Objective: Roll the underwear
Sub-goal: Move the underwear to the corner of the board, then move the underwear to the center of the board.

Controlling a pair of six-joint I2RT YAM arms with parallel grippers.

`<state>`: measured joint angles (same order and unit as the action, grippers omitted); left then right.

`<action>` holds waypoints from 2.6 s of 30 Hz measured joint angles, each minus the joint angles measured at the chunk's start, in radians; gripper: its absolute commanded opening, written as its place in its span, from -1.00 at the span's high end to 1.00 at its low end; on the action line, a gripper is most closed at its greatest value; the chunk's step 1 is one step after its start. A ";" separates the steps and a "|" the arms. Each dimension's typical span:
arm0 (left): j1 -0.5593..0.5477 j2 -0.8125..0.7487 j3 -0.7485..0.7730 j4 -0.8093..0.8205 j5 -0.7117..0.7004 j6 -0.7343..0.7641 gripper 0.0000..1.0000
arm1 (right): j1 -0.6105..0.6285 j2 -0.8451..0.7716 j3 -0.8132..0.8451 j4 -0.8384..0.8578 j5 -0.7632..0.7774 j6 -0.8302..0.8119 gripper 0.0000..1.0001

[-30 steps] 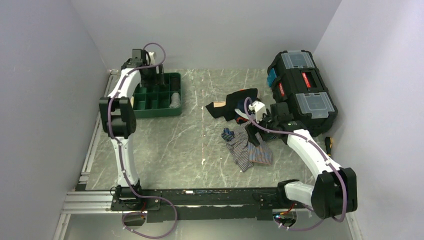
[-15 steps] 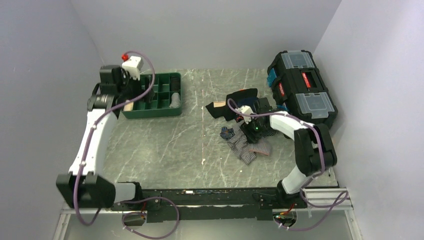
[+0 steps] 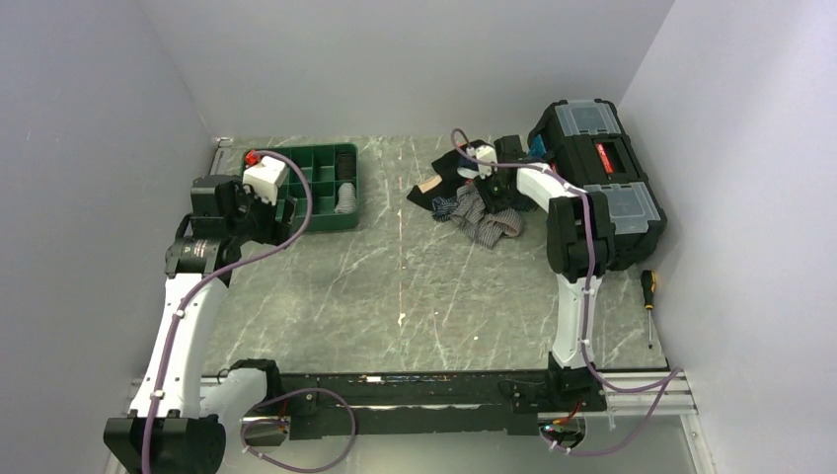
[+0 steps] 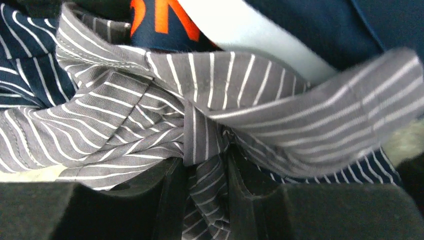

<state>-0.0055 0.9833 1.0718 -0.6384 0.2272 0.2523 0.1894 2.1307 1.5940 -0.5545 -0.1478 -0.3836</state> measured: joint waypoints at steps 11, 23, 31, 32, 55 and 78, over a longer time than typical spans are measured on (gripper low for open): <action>0.000 -0.013 -0.015 -0.002 -0.014 0.016 -0.67 | -0.070 0.009 0.077 -0.014 -0.027 0.046 -0.19; 0.000 -0.012 -0.016 -0.002 0.004 0.012 -0.67 | -0.069 -0.148 -0.066 -0.036 -0.045 0.016 0.20; 0.000 -0.016 -0.019 -0.002 0.005 0.012 -0.67 | -0.069 -0.208 -0.179 -0.039 -0.045 -0.009 -0.54; 0.000 -0.018 -0.021 -0.002 0.005 0.012 -0.66 | -0.069 -0.227 -0.198 -0.038 -0.044 -0.014 -0.55; 0.000 -0.031 -0.037 -0.001 0.004 0.013 -0.67 | -0.049 -0.266 -0.258 -0.015 0.011 -0.056 1.00; -0.003 -0.064 -0.067 0.031 0.121 0.084 -0.87 | 0.409 -0.831 -0.334 -0.316 -0.246 -0.093 -0.79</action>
<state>-0.0082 0.9195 1.0050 -0.6075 0.3477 0.3359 0.5987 1.2995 1.2598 -0.8707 -0.3943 -0.4767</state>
